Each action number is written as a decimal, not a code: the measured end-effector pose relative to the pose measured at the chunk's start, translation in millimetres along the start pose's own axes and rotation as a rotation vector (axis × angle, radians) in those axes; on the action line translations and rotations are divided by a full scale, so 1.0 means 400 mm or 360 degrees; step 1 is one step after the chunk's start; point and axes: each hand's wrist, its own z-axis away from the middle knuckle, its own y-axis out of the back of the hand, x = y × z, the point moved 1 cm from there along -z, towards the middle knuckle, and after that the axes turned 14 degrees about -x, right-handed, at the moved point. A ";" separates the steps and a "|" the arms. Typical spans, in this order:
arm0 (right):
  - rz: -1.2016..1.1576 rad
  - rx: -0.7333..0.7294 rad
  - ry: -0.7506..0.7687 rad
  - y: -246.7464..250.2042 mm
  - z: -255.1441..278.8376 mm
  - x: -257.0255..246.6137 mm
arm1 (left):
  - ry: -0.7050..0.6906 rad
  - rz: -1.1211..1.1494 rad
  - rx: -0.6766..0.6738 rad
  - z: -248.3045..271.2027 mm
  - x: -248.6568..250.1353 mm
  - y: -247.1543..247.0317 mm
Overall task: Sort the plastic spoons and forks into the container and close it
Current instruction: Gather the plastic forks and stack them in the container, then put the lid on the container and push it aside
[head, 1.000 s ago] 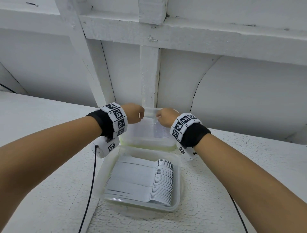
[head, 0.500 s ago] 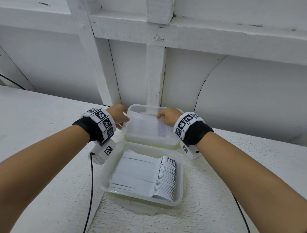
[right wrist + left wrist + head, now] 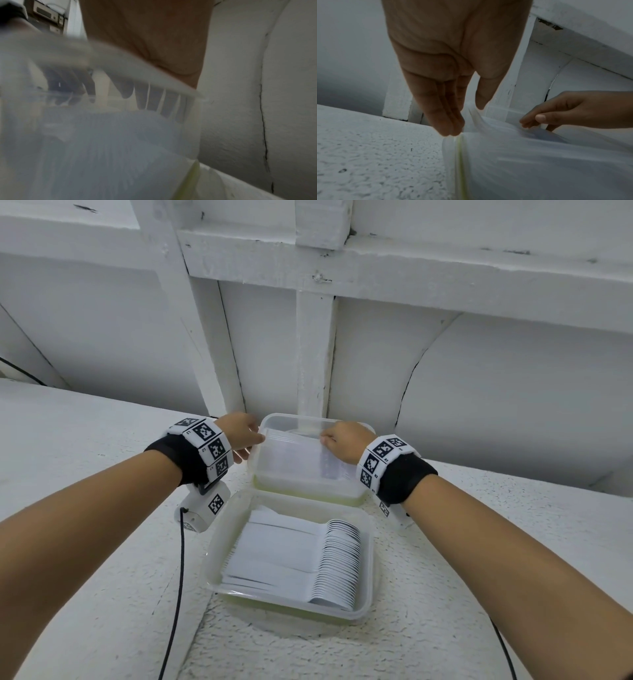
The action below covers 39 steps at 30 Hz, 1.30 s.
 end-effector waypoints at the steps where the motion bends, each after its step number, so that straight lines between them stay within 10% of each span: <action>1: -0.0022 0.0030 0.0014 0.006 0.008 -0.002 | 0.0005 -0.0028 -0.0002 0.009 -0.001 0.003; 11: -0.0532 0.0630 0.0073 -0.008 0.328 -0.007 | -0.0005 -0.0104 0.0100 0.197 -0.102 -0.002; 21: -0.1678 0.0227 -0.0188 -0.276 0.452 -0.070 | -0.0086 0.0382 0.0200 0.291 -0.164 -0.195; 29: -0.1617 0.0585 -0.0263 -0.238 0.555 -0.015 | -0.0395 0.0463 0.0440 0.369 -0.051 -0.242; 39: -0.1413 0.0781 -0.0759 -0.354 0.861 0.260 | -0.0655 0.0383 -0.0025 0.353 0.185 -0.553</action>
